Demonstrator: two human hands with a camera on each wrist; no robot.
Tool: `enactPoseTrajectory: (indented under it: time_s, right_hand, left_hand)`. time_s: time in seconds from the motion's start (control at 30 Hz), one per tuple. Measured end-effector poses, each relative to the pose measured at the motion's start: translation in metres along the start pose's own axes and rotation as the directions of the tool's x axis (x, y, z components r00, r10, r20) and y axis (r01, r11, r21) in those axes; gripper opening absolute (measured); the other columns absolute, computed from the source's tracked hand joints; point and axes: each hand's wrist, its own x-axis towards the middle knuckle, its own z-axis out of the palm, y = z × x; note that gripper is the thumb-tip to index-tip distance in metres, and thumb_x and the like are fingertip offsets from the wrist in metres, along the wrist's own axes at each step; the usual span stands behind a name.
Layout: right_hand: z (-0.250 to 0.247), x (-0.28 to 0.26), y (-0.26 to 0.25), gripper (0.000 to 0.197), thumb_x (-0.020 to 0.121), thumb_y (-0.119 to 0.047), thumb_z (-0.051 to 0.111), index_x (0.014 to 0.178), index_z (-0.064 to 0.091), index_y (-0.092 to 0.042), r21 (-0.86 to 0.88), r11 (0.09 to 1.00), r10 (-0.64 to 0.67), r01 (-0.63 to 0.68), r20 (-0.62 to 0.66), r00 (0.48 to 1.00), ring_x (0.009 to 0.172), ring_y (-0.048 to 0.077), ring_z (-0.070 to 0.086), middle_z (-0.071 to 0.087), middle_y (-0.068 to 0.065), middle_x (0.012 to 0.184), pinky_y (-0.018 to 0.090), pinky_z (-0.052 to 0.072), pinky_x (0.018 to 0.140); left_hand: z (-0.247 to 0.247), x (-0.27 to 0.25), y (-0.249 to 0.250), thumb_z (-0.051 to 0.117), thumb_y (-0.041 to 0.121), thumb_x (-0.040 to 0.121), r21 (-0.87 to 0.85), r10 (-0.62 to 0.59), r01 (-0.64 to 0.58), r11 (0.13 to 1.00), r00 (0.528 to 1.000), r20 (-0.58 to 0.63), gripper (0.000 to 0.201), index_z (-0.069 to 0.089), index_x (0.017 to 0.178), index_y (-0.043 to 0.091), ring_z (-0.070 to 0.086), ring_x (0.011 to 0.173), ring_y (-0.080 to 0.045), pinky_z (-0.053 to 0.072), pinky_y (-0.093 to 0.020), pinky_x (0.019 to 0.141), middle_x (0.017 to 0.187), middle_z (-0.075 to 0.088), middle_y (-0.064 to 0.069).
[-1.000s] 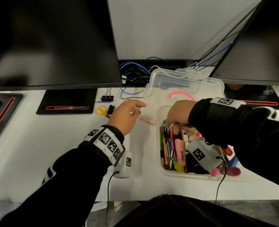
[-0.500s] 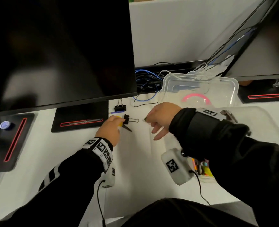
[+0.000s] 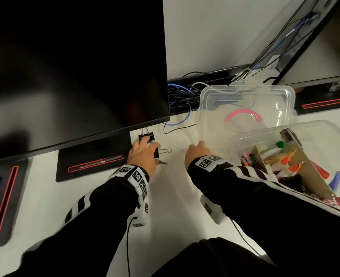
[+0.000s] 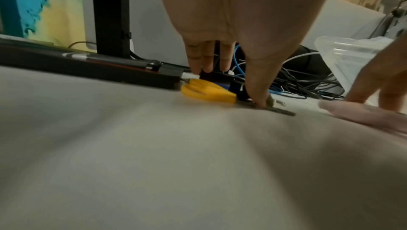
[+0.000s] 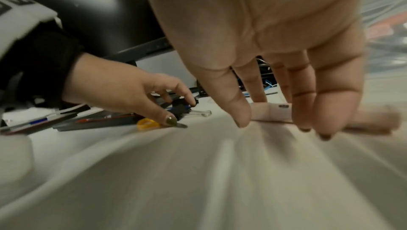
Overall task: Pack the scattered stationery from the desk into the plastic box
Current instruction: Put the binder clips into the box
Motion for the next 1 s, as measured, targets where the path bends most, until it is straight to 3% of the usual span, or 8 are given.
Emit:
enactPoseTrajectory:
  time_s: [0.1,0.2,0.37,0.5,0.63,0.8,0.9,1.0]
  right_hand:
    - [0.004,0.005,0.004,0.03,0.095,-0.024,0.048,0.121,0.051,-0.009,0.054,0.998,0.024,-0.022,-0.028,0.999,0.107,0.032,0.053,0.036,0.009,0.124,0.05,0.042,0.096]
    - [0.008,0.009,0.007,0.028,0.095,-0.021,0.049,0.119,0.05,-0.006,0.05,0.999,-0.02,0.022,-0.046,0.999,0.109,0.03,0.05,0.036,0.012,0.125,0.041,0.045,0.09]
    - [0.013,0.004,0.01,0.026,0.096,-0.018,0.047,0.119,0.048,-0.007,0.001,0.998,-0.068,0.069,-0.069,0.995,0.108,0.025,0.051,0.034,0.01,0.127,0.034,0.038,0.071]
    - [0.013,0.0,0.007,0.035,0.096,-0.017,0.046,0.128,0.04,-0.006,0.034,0.998,-0.05,0.048,0.076,0.996,0.112,0.028,0.054,0.034,0.006,0.13,0.041,0.042,0.091]
    - [0.019,-0.01,0.005,0.037,0.095,-0.012,0.048,0.129,0.039,-0.002,0.054,0.995,-0.09,0.084,0.113,0.99,0.112,0.026,0.056,0.037,0.01,0.133,0.031,0.044,0.085]
    - [0.027,-0.027,0.013,0.036,0.098,-0.02,0.042,0.13,0.042,-0.002,0.054,0.989,-0.143,0.136,0.153,0.978,0.119,0.029,0.05,0.04,0.014,0.134,0.034,0.043,0.093]
    - [0.029,-0.039,0.019,0.041,0.1,-0.018,0.037,0.138,0.036,-0.003,-0.056,0.98,-0.175,0.19,0.213,0.961,0.128,0.025,0.039,0.034,0.012,0.136,0.034,0.038,0.102]
    - [0.026,-0.047,0.026,0.039,0.102,-0.02,0.034,0.135,0.04,-0.001,-0.148,0.957,-0.214,0.25,0.224,0.951,0.13,0.024,0.038,0.04,0.012,0.139,0.031,0.035,0.104]
  left_hand:
    - [-0.002,0.011,-0.004,0.065,0.034,0.085,-0.044,-0.01,0.013,0.999,0.997,0.073,0.074,0.021,0.144,0.038,0.007,0.142,-0.028,0.019,-0.045,0.113,0.156,0.007,-0.001]
    - [-0.005,0.023,-0.009,0.063,0.041,0.085,-0.002,-0.028,0.029,1.0,0.987,0.161,0.088,0.004,0.149,0.035,-0.006,0.144,-0.027,0.009,-0.044,0.116,0.158,-0.005,0.0]
    - [0.0,0.033,-0.013,0.061,0.034,0.088,-0.1,-0.005,0.03,0.994,0.97,0.242,0.08,0.009,0.149,0.033,-0.006,0.144,-0.028,0.007,-0.04,0.117,0.158,0.001,-0.001]
    - [0.012,0.021,-0.008,0.058,0.026,0.091,-0.142,0.062,-0.036,0.989,0.981,0.183,0.064,0.025,0.145,0.035,-0.004,0.144,-0.025,0.006,-0.037,0.116,0.157,0.006,0.002]
    - [0.023,0.001,-0.003,0.054,0.024,0.093,-0.196,0.099,-0.067,0.978,0.983,0.154,0.056,0.032,0.143,0.036,-0.007,0.144,-0.02,0.008,-0.037,0.118,0.158,0.003,0.005]
    - [0.032,-0.028,0.005,0.053,0.024,0.094,-0.225,0.125,-0.092,0.97,0.983,0.135,0.054,0.034,0.141,0.039,-0.008,0.144,-0.017,0.01,-0.037,0.119,0.158,0.002,0.007]
    - [0.039,-0.043,0.011,0.052,0.029,0.094,-0.232,0.136,-0.104,0.967,0.982,0.13,0.051,0.034,0.141,0.041,-0.008,0.144,-0.016,0.008,-0.034,0.119,0.158,0.002,0.007]
    - [0.046,-0.059,0.018,0.049,0.032,0.095,-0.2,0.152,-0.13,0.971,0.983,0.1,0.05,0.032,0.141,0.043,-0.006,0.144,-0.016,0.006,-0.032,0.118,0.157,0.003,0.008]
